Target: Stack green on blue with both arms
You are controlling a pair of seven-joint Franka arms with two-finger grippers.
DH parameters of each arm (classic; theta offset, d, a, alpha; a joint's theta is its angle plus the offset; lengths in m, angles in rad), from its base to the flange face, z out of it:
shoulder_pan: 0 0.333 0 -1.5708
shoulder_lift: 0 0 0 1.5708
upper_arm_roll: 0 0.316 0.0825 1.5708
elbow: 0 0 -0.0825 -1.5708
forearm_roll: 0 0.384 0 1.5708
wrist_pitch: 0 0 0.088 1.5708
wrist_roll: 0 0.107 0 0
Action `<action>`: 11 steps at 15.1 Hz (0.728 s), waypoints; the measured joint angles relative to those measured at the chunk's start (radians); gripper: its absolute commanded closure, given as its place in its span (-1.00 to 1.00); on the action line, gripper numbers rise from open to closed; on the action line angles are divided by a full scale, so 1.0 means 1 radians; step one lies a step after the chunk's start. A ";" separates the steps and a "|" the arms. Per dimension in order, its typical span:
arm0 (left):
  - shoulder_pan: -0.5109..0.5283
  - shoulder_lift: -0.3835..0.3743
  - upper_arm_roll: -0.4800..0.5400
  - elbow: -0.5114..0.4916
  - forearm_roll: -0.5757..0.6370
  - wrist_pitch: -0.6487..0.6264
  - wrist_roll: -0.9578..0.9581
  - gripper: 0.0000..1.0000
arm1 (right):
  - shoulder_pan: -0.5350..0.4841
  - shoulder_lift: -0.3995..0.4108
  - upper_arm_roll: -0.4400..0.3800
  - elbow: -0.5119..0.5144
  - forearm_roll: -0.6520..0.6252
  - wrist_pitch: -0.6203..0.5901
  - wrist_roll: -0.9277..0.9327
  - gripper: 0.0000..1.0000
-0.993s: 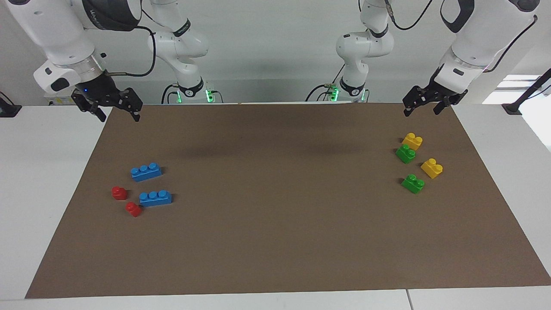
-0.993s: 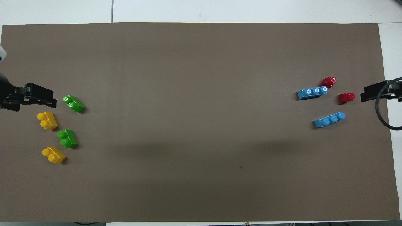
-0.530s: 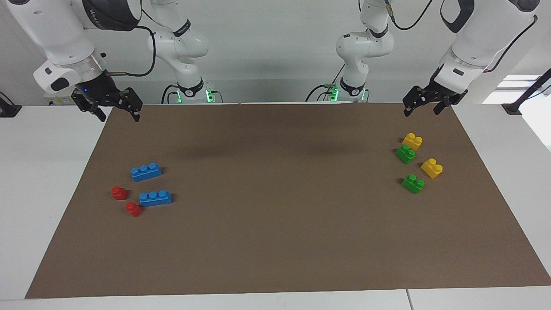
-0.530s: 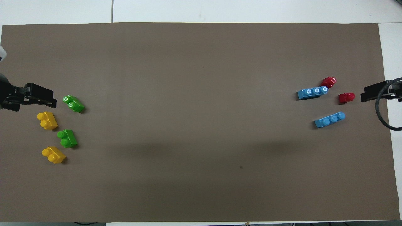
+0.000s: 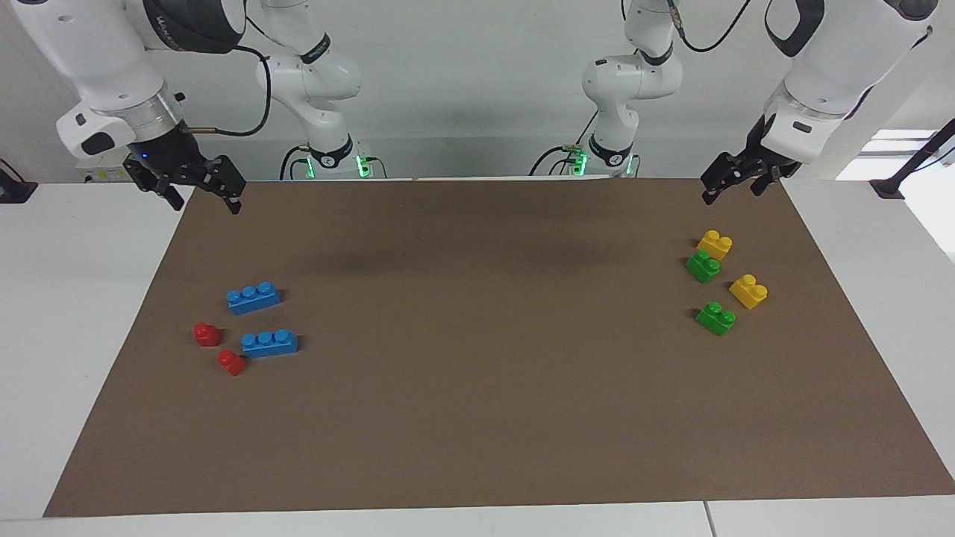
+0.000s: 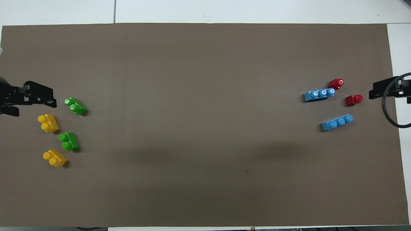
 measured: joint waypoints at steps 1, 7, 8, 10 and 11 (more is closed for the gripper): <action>0.000 0.000 0.000 0.000 0.000 0.000 -0.020 -1.00 | 0.000 0.000 0.000 -0.002 0.000 0.006 0.049 -0.98; 0.000 0.000 0.000 -0.006 0.000 0.052 -0.289 -1.00 | -0.001 0.001 0.000 -0.042 0.002 0.044 0.351 -0.91; 0.000 0.000 0.000 -0.008 0.000 0.061 -0.336 -1.00 | -0.001 0.001 0.000 -0.053 0.010 0.061 0.400 -0.90; 0.000 0.000 0.000 -0.010 0.000 0.078 -0.436 -1.00 | -0.010 0.008 0.000 -0.070 0.053 0.084 0.489 -0.87; 0.000 0.000 0.000 -0.012 0.000 0.089 -0.492 -1.00 | -0.020 0.015 -0.001 -0.075 0.082 0.087 0.523 -0.87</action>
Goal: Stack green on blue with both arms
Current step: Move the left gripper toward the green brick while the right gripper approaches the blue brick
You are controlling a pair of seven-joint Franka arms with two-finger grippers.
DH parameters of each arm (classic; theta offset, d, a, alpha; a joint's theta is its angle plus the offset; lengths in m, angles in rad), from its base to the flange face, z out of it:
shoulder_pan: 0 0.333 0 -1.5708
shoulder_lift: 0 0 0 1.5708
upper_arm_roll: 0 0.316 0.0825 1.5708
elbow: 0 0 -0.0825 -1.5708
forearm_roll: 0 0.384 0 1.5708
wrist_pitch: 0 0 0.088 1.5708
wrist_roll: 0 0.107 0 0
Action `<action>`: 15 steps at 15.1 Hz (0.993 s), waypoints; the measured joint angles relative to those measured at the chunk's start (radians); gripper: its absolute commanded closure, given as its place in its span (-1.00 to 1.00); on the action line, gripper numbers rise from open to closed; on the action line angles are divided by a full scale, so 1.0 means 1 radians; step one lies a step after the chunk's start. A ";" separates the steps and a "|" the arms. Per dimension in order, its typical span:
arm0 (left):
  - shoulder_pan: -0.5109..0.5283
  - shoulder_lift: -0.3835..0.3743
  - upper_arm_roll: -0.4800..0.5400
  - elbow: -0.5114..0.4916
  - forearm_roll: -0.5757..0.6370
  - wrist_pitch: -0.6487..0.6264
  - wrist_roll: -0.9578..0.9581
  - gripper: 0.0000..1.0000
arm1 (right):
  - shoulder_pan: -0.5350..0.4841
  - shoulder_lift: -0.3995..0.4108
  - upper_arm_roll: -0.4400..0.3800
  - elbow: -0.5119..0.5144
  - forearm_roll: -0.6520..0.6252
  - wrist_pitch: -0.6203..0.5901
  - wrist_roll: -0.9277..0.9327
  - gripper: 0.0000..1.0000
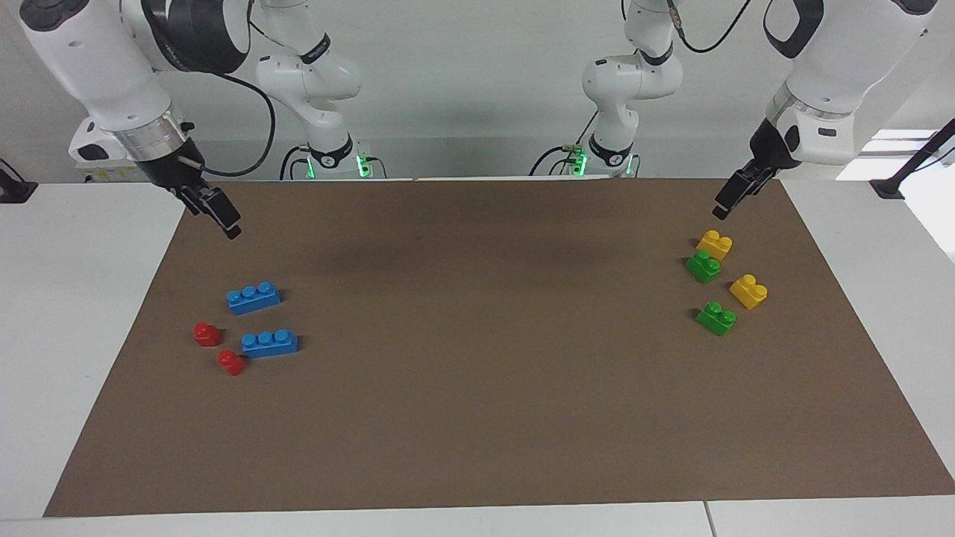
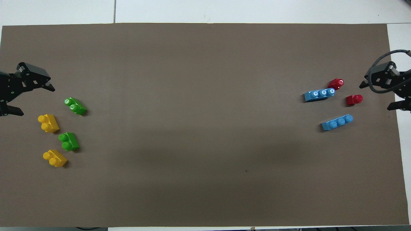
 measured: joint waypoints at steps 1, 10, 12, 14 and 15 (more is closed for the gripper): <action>0.000 0.000 0.000 -0.003 0.000 0.015 -0.059 -1.00 | -0.011 0.008 0.000 -0.003 0.028 0.000 0.022 -0.87; 0.002 -0.019 0.002 -0.083 0.000 0.140 -0.344 -1.00 | -0.091 0.099 -0.003 -0.010 0.207 0.000 0.055 -0.87; 0.009 -0.038 0.003 -0.124 0.000 0.170 -0.349 -1.00 | -0.092 0.119 -0.003 -0.011 0.215 0.000 0.056 -0.95; 0.025 -0.059 0.004 -0.177 0.000 0.210 -0.349 -1.00 | -0.094 0.138 -0.003 -0.012 0.215 0.001 0.058 -0.98; 0.032 -0.067 0.005 -0.203 0.000 0.230 -0.349 -1.00 | -0.098 0.148 -0.003 -0.014 0.217 0.003 0.059 -0.98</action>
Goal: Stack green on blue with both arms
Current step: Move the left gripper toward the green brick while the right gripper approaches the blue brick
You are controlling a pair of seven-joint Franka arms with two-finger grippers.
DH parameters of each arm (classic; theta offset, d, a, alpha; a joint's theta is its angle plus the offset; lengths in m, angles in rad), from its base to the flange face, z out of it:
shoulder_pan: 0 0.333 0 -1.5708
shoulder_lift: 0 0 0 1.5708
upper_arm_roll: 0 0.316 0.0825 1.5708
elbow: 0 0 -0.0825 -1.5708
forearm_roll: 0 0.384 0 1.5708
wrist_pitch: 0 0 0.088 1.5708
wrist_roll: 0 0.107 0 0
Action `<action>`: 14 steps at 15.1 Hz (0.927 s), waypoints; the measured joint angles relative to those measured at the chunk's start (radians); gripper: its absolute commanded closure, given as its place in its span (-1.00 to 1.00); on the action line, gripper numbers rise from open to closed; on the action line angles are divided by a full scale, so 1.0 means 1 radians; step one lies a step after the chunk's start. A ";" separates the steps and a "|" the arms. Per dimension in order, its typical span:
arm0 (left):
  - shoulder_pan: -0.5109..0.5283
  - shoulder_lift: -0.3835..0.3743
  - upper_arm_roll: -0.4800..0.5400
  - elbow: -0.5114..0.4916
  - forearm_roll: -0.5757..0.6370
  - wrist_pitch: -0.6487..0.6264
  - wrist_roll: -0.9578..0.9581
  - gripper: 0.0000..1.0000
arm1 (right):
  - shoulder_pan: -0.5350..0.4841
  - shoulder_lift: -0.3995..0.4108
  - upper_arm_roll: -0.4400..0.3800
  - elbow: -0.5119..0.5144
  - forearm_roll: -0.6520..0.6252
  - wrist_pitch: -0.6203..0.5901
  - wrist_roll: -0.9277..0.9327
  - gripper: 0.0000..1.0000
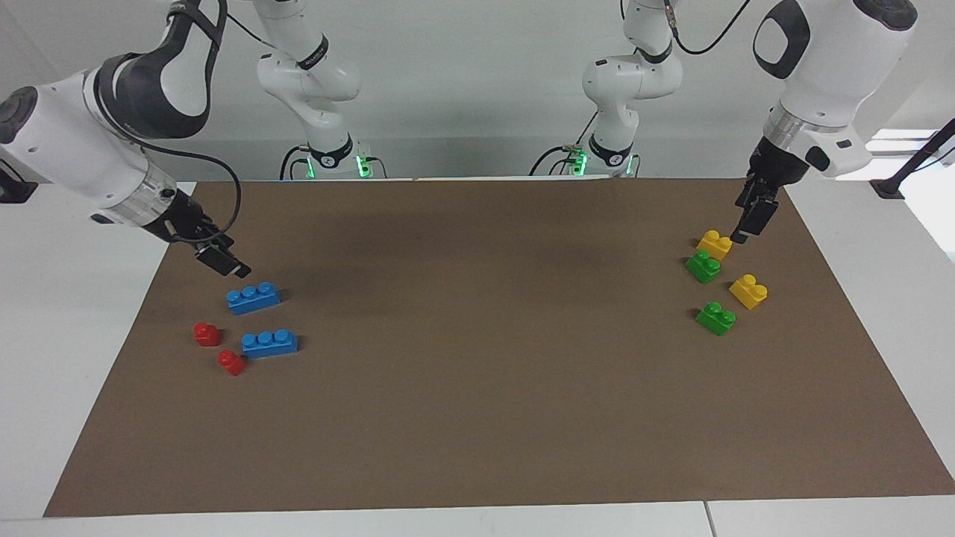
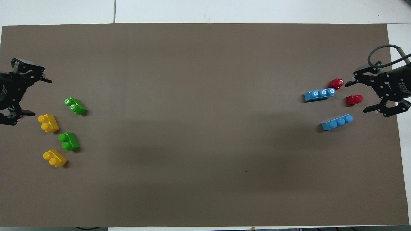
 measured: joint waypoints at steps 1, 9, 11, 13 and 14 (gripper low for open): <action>0.007 -0.008 0.000 -0.025 0.000 0.018 0.000 -1.00 | -0.007 0.011 0.000 -0.002 0.012 0.003 0.000 -0.98; 0.053 -0.018 0.003 -0.165 0.000 0.141 0.002 -1.00 | -0.043 0.088 0.003 0.005 0.122 0.094 0.200 -0.98; 0.053 -0.008 0.002 -0.187 0.000 0.155 0.011 -1.00 | -0.045 0.092 0.002 0.005 0.122 0.104 0.210 -0.98; 0.054 0.014 0.002 -0.194 0.000 0.167 0.029 -1.00 | -0.051 0.103 -0.001 0.005 0.122 0.119 0.214 -0.98; 0.055 0.029 0.002 -0.195 0.000 0.176 0.041 -1.00 | -0.054 0.110 -0.001 0.005 0.122 0.125 0.214 -0.98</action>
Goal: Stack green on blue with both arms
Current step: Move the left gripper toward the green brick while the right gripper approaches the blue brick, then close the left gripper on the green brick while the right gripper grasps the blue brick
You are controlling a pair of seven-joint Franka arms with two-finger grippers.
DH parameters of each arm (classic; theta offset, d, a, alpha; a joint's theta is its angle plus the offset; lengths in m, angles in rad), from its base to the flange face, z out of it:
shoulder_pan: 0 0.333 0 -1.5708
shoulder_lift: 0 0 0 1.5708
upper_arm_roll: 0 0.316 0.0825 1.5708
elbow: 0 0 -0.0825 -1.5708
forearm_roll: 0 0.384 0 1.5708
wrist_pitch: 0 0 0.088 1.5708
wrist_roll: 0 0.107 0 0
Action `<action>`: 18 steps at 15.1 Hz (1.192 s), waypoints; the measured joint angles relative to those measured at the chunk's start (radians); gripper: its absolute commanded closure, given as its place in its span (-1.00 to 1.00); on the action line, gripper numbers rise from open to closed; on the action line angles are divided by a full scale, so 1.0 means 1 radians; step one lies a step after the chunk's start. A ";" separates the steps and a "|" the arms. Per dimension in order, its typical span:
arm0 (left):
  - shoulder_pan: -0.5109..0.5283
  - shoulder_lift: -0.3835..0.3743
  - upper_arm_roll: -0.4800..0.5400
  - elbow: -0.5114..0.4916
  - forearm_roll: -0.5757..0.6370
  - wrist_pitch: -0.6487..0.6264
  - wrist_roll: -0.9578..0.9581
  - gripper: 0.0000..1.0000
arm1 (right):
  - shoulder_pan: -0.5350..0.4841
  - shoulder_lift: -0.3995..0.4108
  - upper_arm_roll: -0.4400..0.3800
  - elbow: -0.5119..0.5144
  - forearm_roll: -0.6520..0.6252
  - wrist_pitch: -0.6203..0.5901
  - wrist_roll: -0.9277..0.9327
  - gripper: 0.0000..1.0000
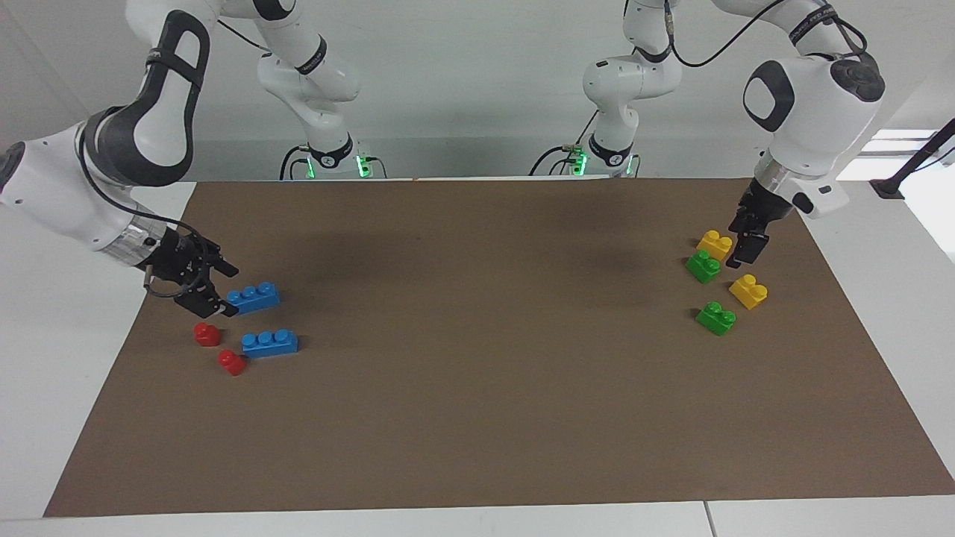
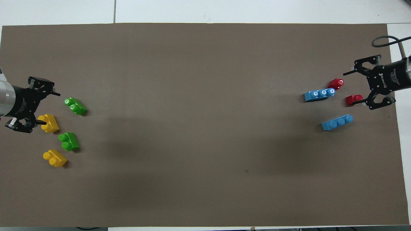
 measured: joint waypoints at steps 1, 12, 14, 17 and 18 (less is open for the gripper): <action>0.005 0.018 0.000 0.000 0.000 0.014 0.013 -1.00 | -0.003 0.007 0.000 0.000 0.000 0.007 0.000 -0.98; 0.034 0.268 0.001 0.072 0.011 0.128 0.097 -1.00 | -0.004 0.098 0.002 0.001 0.000 0.050 -0.015 -0.99; 0.035 0.314 0.001 0.103 0.033 0.128 0.124 -1.00 | -0.004 0.111 0.002 0.002 0.000 0.051 -0.037 -0.99; 0.047 0.364 0.001 0.133 0.053 0.129 0.204 -1.00 | -0.004 0.136 0.002 0.002 0.000 0.060 -0.069 -0.99; 0.056 0.372 0.001 0.138 0.053 0.130 0.235 -1.00 | -0.004 0.144 0.002 0.002 0.000 0.070 -0.075 -0.99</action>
